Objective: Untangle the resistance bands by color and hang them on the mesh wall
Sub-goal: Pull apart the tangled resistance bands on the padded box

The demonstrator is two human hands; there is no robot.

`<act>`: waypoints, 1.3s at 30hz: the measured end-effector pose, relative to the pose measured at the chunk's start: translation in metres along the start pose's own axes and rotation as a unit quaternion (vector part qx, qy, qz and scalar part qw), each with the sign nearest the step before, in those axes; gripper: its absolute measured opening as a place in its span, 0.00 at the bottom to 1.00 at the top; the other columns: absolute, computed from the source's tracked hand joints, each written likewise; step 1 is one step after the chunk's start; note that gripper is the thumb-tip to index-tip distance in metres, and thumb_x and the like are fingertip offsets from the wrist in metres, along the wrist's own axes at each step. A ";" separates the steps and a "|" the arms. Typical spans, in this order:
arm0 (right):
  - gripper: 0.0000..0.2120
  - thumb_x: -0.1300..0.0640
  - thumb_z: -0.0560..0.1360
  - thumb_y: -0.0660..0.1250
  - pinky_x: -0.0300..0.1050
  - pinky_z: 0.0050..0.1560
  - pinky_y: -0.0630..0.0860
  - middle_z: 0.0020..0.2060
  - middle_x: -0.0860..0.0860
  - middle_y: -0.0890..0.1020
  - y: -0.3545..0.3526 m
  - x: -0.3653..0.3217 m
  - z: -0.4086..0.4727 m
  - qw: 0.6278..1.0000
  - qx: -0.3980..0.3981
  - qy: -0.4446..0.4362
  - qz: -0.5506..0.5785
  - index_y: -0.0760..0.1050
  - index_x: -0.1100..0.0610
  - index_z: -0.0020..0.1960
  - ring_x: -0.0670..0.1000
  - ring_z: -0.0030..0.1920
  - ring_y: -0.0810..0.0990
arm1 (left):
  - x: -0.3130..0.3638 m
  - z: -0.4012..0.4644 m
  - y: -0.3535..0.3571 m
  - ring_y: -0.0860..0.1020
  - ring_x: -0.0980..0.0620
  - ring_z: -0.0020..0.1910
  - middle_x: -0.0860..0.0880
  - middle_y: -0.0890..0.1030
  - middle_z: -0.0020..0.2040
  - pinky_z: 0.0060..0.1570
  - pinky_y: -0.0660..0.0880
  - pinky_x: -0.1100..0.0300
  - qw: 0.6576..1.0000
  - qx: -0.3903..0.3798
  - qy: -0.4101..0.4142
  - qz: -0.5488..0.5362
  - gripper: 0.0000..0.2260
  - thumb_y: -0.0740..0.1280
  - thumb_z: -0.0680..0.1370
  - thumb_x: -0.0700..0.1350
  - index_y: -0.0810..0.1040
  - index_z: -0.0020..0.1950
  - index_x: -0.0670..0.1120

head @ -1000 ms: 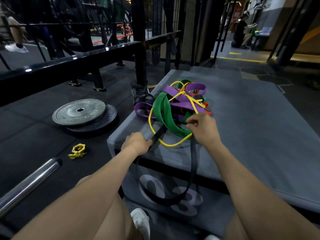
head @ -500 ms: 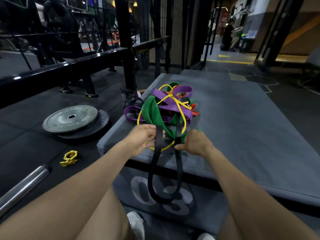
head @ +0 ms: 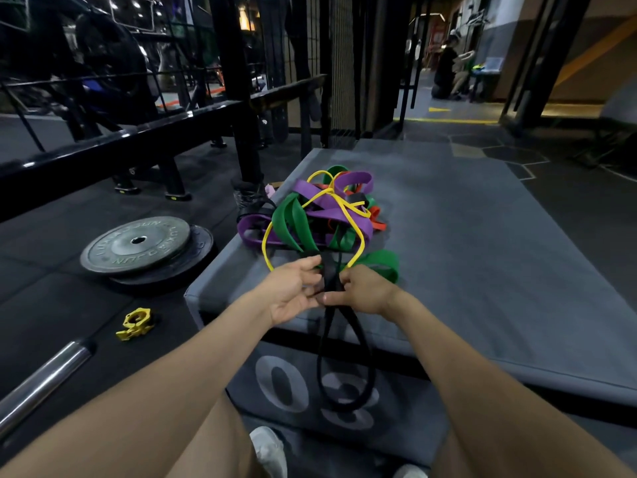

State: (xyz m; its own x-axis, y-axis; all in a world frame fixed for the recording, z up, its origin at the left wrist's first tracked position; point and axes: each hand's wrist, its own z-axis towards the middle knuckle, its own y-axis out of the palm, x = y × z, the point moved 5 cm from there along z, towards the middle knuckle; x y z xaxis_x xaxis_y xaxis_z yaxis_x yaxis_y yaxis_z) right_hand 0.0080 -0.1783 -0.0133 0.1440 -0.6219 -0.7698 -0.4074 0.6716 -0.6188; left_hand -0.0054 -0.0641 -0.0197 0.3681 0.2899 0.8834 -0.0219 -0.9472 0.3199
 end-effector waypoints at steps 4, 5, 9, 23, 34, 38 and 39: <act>0.15 0.60 0.69 0.73 0.31 0.31 0.65 0.25 0.45 0.70 -0.012 -0.007 -0.001 0.998 0.026 -0.032 0.049 0.71 0.53 0.29 0.40 0.26 0.67 | 0.006 -0.003 -0.009 0.77 0.53 0.47 0.47 0.77 0.54 0.42 0.79 0.54 0.999 -0.006 0.015 0.048 0.21 0.54 0.79 0.29 0.67 0.70 0.43; 0.13 0.60 0.69 0.73 0.33 0.34 0.67 0.26 0.47 0.72 -0.018 -0.009 0.000 0.996 0.042 -0.036 0.064 0.72 0.53 0.30 0.42 0.27 0.69 | 0.009 -0.003 -0.013 0.77 0.53 0.47 0.46 0.76 0.56 0.41 0.80 0.57 0.996 0.009 0.026 0.087 0.19 0.56 0.78 0.30 0.69 0.68 0.42; 0.09 0.60 0.68 0.73 0.45 0.41 0.73 0.36 0.59 0.78 -0.044 -0.019 0.013 0.981 0.107 -0.032 0.159 0.77 0.65 0.40 0.53 0.37 0.76 | 0.020 0.006 -0.034 0.74 0.56 0.42 0.47 0.76 0.49 0.41 0.73 0.63 0.973 0.102 0.099 0.180 0.11 0.61 0.77 0.33 0.76 0.58 0.41; 0.13 0.57 0.66 0.70 0.45 0.37 0.70 0.29 0.58 0.80 -0.059 -0.010 0.038 0.979 0.193 0.003 0.073 0.72 0.66 0.31 0.55 0.31 0.75 | 0.070 0.061 -0.019 0.73 0.46 0.60 0.44 0.76 0.58 0.62 0.69 0.54 0.715 0.089 0.316 0.616 0.22 0.58 0.70 0.27 0.78 0.59 0.42; 0.07 0.61 0.73 0.61 0.45 0.38 0.66 0.37 0.58 0.71 -0.061 0.001 0.035 0.960 0.197 0.033 -0.196 0.71 0.63 0.38 0.60 0.40 0.70 | 0.049 0.062 -0.017 0.68 0.47 0.60 0.47 0.65 0.64 0.49 0.69 0.56 0.413 0.061 0.261 0.871 0.23 0.59 0.75 0.32 0.66 0.68 0.48; 0.13 0.62 0.73 0.60 0.45 0.38 0.65 0.38 0.57 0.71 -0.062 0.007 0.033 0.961 0.189 0.036 -0.199 0.63 0.57 0.31 0.59 0.39 0.70 | 0.056 0.068 -0.010 0.70 0.45 0.58 0.44 0.69 0.59 0.49 0.71 0.53 0.406 0.084 0.258 0.873 0.14 0.58 0.77 0.36 0.73 0.61 0.44; 0.15 0.62 0.73 0.60 0.45 0.38 0.65 0.38 0.57 0.70 -0.065 0.008 0.031 0.959 0.197 0.043 -0.198 0.61 0.55 0.30 0.59 0.39 0.69 | 0.060 0.067 -0.009 0.70 0.45 0.59 0.45 0.71 0.58 0.50 0.70 0.53 0.412 0.086 0.263 0.868 0.13 0.58 0.77 0.38 0.75 0.59 0.45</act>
State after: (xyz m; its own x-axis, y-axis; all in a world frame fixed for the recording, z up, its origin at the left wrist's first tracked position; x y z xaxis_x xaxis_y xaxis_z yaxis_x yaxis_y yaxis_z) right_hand 0.0635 -0.2142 0.0162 0.1346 -0.8794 -0.4566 0.0389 0.4651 -0.8844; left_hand 0.0793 -0.0472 0.0077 -0.3172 -0.8984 -0.3038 0.2553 0.2276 -0.9397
